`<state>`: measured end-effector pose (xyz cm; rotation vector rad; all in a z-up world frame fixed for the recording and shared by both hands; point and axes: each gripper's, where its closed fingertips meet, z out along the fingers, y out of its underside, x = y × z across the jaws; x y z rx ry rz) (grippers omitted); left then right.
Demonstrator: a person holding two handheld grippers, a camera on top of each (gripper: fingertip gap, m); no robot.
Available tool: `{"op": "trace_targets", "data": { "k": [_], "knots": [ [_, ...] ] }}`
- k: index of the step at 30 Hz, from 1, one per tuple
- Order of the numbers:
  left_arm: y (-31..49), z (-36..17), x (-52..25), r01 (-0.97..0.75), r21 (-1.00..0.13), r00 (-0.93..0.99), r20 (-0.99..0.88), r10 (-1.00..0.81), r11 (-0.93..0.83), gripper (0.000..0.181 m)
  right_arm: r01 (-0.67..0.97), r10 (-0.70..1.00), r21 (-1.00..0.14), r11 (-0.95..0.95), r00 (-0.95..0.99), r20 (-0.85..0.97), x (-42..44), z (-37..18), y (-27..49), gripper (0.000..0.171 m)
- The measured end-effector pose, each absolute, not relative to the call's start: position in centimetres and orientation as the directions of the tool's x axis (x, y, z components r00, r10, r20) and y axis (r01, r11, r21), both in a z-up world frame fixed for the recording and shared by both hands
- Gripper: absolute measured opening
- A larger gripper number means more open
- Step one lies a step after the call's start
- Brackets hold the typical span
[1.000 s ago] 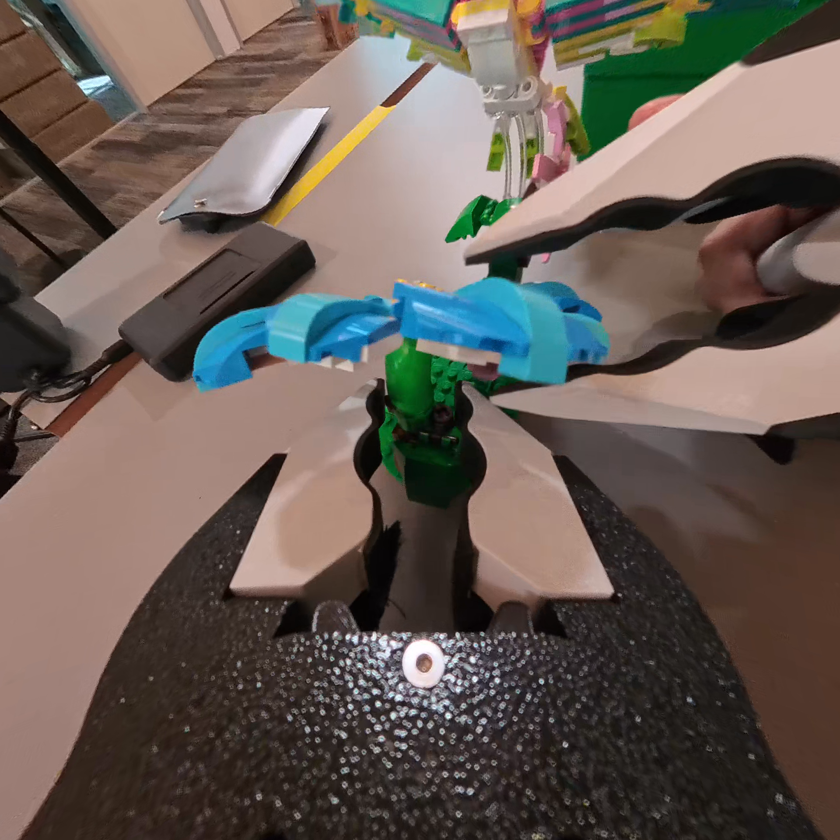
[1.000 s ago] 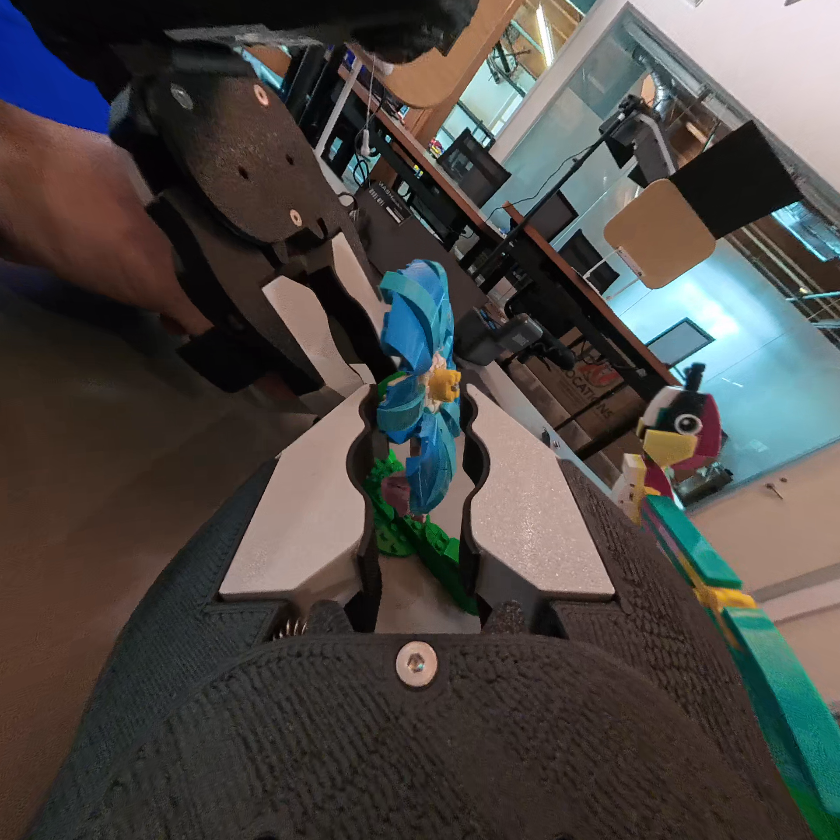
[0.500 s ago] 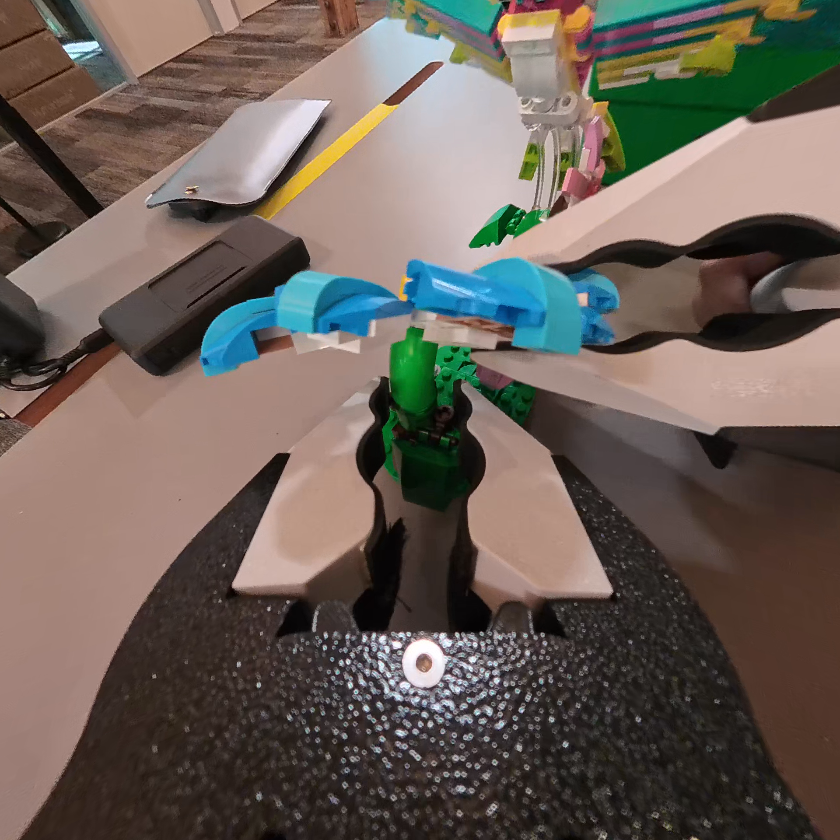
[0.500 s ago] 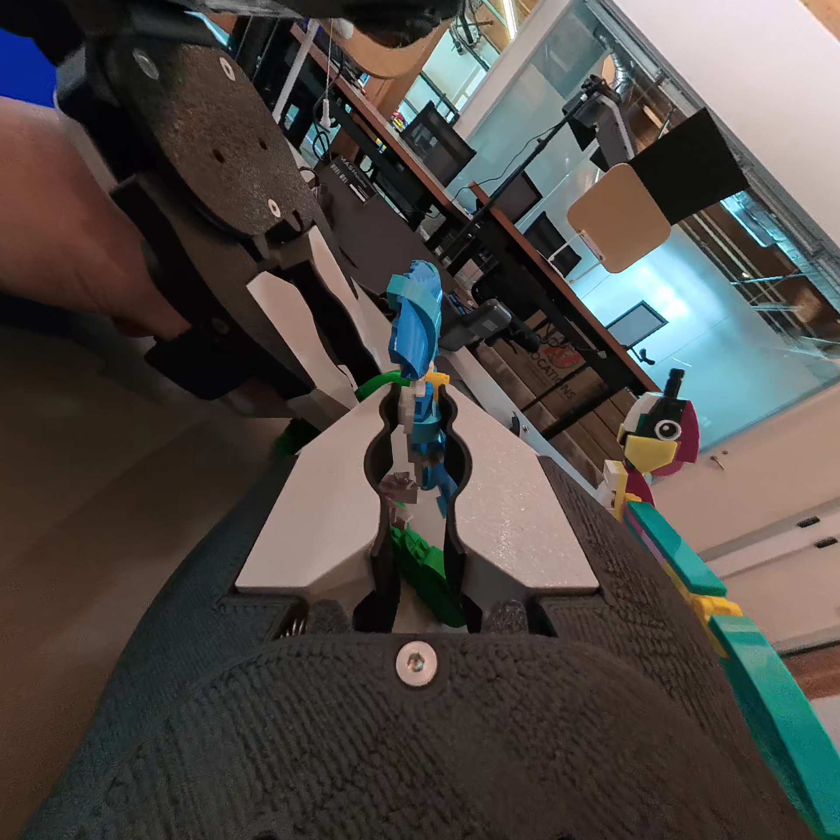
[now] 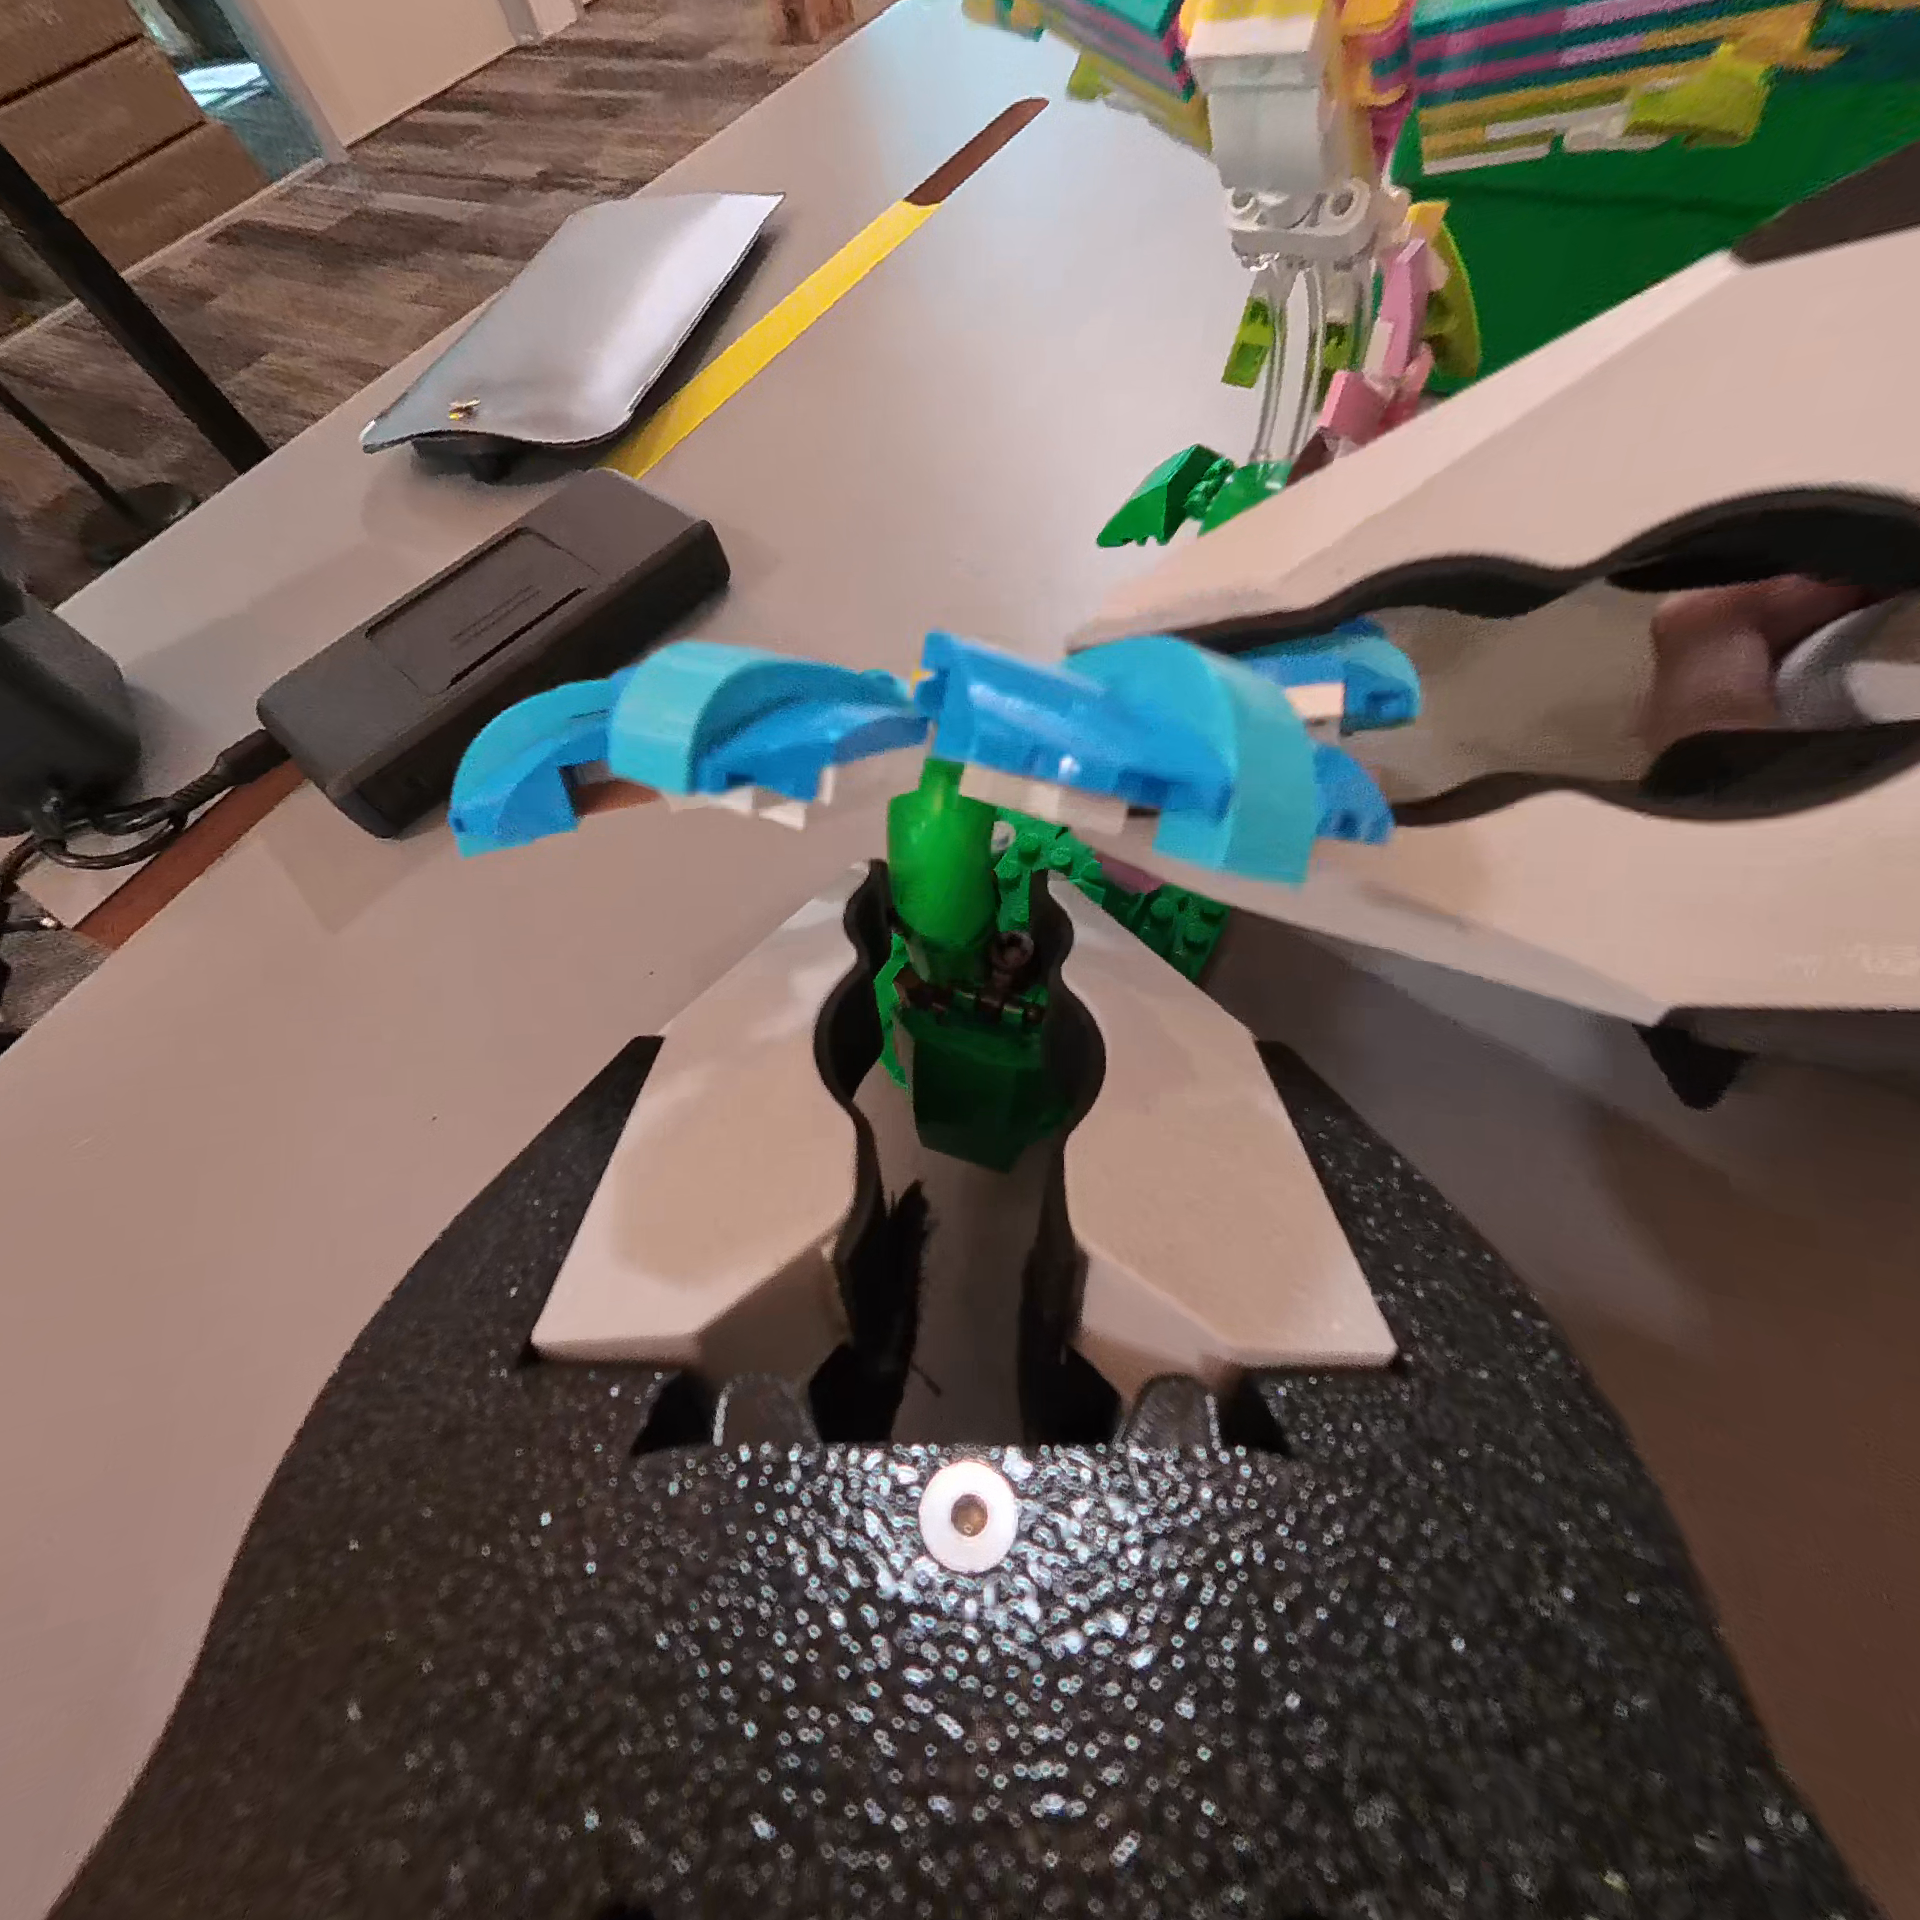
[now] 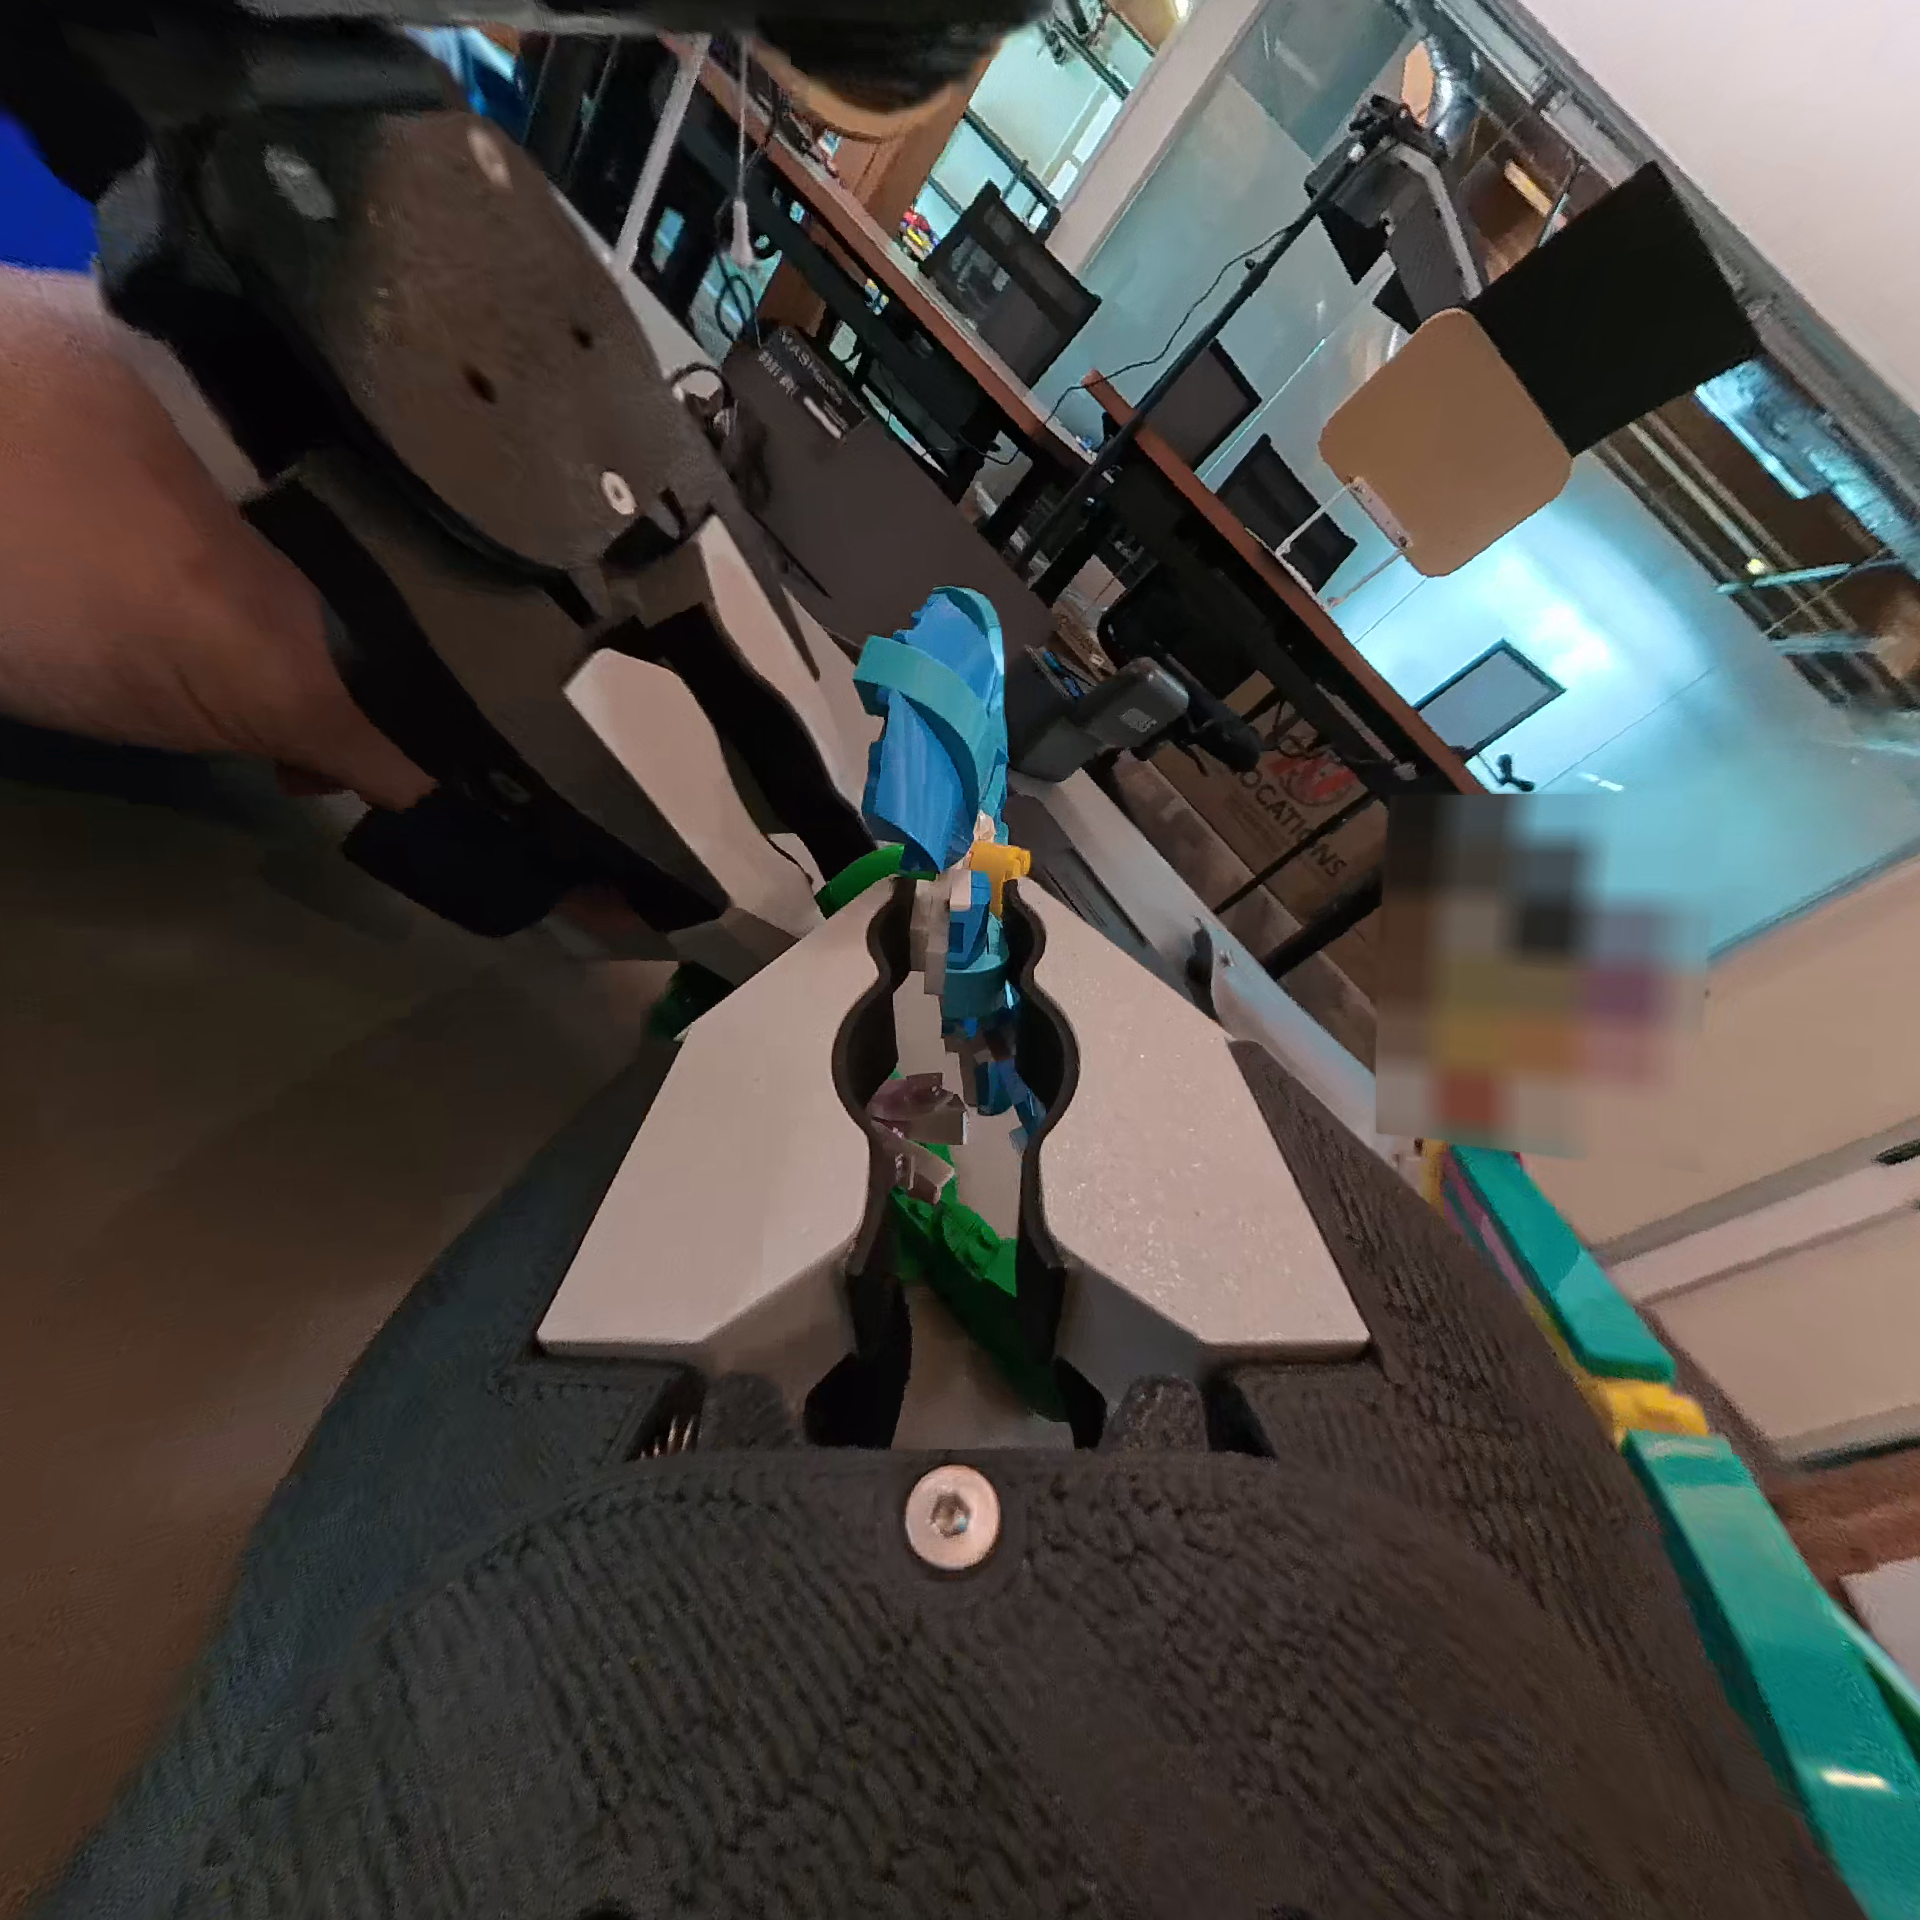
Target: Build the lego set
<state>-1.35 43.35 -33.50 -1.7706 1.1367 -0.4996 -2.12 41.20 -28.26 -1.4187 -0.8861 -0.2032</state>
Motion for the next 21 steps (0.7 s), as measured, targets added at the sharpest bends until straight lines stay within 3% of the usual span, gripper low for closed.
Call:
{"op": "trace_targets", "data": {
  "k": [1, 5, 9, 21],
  "knots": [
    [43.4, -33.6, -1.4, -0.486, -0.865, 0.488, -0.15, -0.86, -0.125, 0.022, 0.629, 0.372, -0.752, 0.198, 0.662, 0.651, -2.4, -28.4, 41.2, 0.019],
    [43.3, -33.5, -1.3, -0.505, -0.858, 0.479, -0.185, -0.858, -0.097, 0.017, 0.574, 0.413, -0.813, 0.101, 0.719, 0.559, -2.1, -28.6, 42.0, 0.043],
    [43.1, -33.5, -1.1, -0.528, -0.847, 0.452, -0.219, -0.865, -0.061, 0.017, 0.59, 0.447, -0.801, 0.096, 0.694, 0.565, -2.4, -29.0, 41.8, 0.031],
    [43.3, -33.1, -1.0, -0.472, -0.873, 0.529, -0.171, -0.831, -0.121, 0.017, 0.57, 0.355, -0.817, 0.088, 0.748, 0.561, -1.2, -28.4, 42.1, 0.018]
  ]
}}
